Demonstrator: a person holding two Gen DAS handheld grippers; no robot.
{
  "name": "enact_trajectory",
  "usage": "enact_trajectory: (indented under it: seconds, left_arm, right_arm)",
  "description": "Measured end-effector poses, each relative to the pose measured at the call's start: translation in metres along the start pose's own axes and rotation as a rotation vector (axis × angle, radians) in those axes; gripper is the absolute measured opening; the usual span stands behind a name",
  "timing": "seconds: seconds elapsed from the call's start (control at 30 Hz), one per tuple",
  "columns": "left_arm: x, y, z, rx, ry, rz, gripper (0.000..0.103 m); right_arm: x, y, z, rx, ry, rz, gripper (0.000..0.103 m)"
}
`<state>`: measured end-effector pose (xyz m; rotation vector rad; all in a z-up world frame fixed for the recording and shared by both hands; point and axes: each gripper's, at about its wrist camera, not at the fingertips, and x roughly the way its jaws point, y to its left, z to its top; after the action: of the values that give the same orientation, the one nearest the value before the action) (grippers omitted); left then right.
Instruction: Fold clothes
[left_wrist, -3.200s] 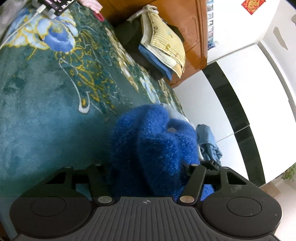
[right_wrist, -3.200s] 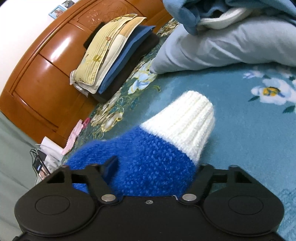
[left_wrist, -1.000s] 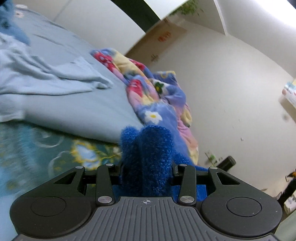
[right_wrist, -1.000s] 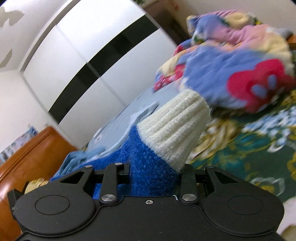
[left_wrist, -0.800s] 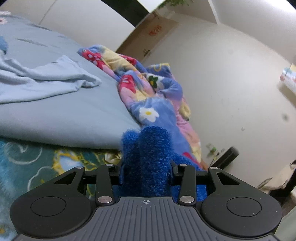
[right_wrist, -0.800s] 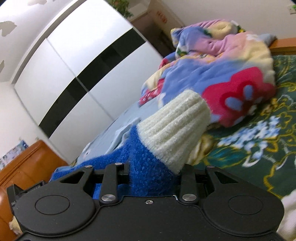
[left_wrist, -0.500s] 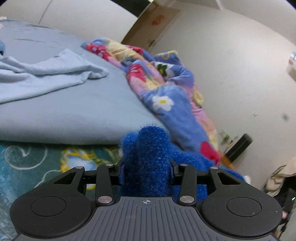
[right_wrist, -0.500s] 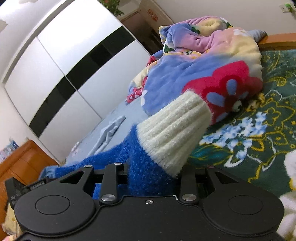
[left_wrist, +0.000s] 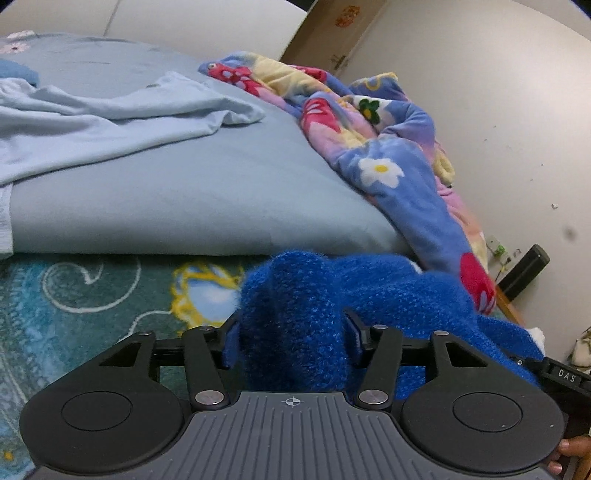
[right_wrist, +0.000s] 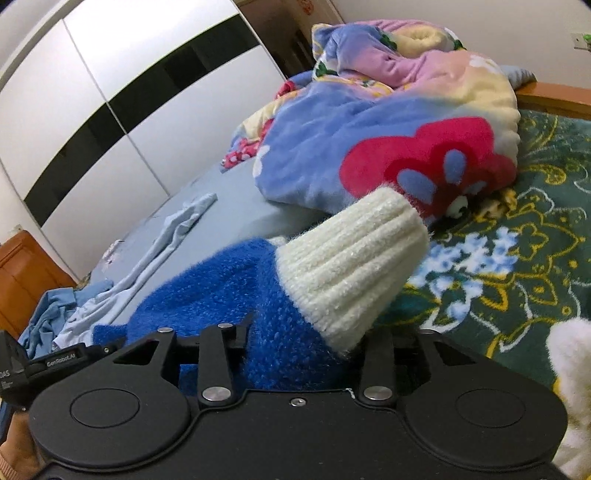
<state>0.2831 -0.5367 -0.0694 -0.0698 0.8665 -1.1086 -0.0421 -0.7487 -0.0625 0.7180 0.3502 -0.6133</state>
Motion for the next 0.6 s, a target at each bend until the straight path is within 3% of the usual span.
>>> enact_trajectory:
  seconds: [0.17, 0.37, 0.47, 0.6]
  left_arm:
    - [-0.004, -0.004, -0.002, -0.012, 0.001, 0.039, 0.055]
    - [-0.025, -0.005, -0.005, -0.036, -0.026, 0.029, 0.054]
    - [-0.041, -0.002, -0.007, -0.052, -0.038, 0.041, 0.059]
    - [-0.064, -0.002, -0.009, -0.053, -0.052, 0.073, 0.069]
  right_arm:
    - [-0.001, 0.002, 0.001, 0.001, 0.013, -0.018, 0.041]
    - [-0.008, 0.001, 0.000, 0.023, 0.012, -0.020, 0.049]
    - [-0.018, 0.002, 0.001, 0.020, 0.014, -0.022, 0.053]
    - [-0.037, 0.005, 0.004, -0.008, 0.008, -0.025, 0.066]
